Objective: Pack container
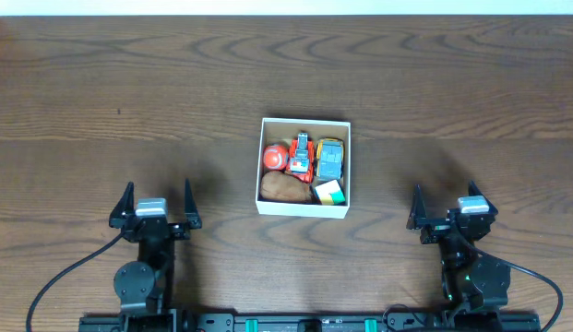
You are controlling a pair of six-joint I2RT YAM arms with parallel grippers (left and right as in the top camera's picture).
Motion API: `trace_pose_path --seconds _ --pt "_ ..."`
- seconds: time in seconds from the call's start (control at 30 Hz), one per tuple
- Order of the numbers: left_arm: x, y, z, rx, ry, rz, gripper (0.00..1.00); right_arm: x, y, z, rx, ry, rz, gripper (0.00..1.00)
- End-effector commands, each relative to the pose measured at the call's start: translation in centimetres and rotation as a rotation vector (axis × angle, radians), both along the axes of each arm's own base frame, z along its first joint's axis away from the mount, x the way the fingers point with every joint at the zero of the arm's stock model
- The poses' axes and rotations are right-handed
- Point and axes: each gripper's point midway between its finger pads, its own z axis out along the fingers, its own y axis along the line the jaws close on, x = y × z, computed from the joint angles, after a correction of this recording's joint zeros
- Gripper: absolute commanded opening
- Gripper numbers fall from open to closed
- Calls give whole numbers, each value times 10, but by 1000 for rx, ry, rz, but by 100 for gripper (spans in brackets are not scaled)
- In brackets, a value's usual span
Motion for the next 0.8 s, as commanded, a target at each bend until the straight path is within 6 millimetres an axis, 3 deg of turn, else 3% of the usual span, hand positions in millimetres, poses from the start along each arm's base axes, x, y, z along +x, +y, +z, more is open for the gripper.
trace_pose_path --seconds 0.0,0.13,0.77 --pt "-1 1 -15 51 56 2 98 0 -2 -1 13 0 -13 99" --pt "-3 -2 -33 43 129 -18 98 0 -2 -1 13 0 -13 99" --pt "-2 -2 -40 -1 161 -14 98 0 -2 -1 13 0 -13 99"
